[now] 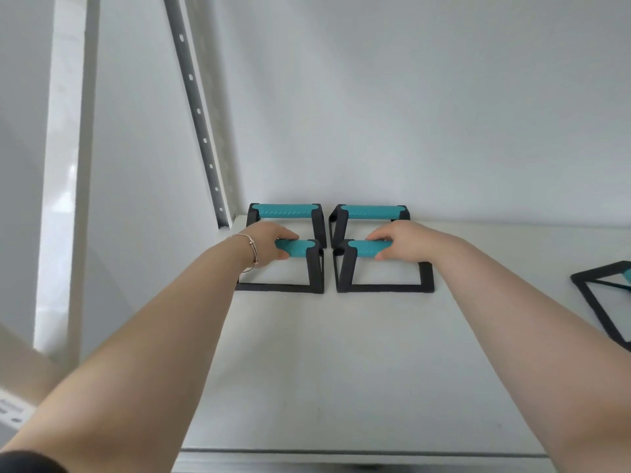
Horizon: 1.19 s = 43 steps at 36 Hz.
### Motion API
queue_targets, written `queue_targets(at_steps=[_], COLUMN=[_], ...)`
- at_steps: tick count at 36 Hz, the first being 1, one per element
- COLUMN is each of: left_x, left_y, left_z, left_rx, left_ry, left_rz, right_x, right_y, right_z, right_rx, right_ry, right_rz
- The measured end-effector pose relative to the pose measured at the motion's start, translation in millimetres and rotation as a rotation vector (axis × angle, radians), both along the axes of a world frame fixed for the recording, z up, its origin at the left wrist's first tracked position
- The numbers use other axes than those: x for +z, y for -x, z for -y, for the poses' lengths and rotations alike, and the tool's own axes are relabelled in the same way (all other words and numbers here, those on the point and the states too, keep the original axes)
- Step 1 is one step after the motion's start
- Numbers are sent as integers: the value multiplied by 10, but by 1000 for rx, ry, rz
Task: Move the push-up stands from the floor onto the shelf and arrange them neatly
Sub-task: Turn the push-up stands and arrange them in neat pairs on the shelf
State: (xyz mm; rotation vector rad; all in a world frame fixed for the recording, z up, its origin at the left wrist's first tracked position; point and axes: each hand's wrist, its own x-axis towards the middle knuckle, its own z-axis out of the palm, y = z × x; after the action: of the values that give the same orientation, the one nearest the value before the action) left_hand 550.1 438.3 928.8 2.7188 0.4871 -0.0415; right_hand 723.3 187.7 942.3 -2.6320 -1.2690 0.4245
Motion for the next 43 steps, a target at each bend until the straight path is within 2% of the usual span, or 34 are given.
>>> queue_targets(at_steps=[4, 10, 28, 43], left_x=[2, -45, -60, -56], left_y=[-25, -47, -64, -93], left_z=[88, 117, 189, 222], left_rx=[-18, -32, -64, -53], left_ry=[7, -32, -93, -85], left_rz=[33, 49, 53, 44], right_x=[-14, -111, -137, -116], right_y=[107, 154, 167, 180], right_z=[-140, -216, -195, -200], right_rx=[-34, -30, -65, -49], right_ry=[-42, 10, -51, -52], right_rz=[-6, 66, -15, -9])
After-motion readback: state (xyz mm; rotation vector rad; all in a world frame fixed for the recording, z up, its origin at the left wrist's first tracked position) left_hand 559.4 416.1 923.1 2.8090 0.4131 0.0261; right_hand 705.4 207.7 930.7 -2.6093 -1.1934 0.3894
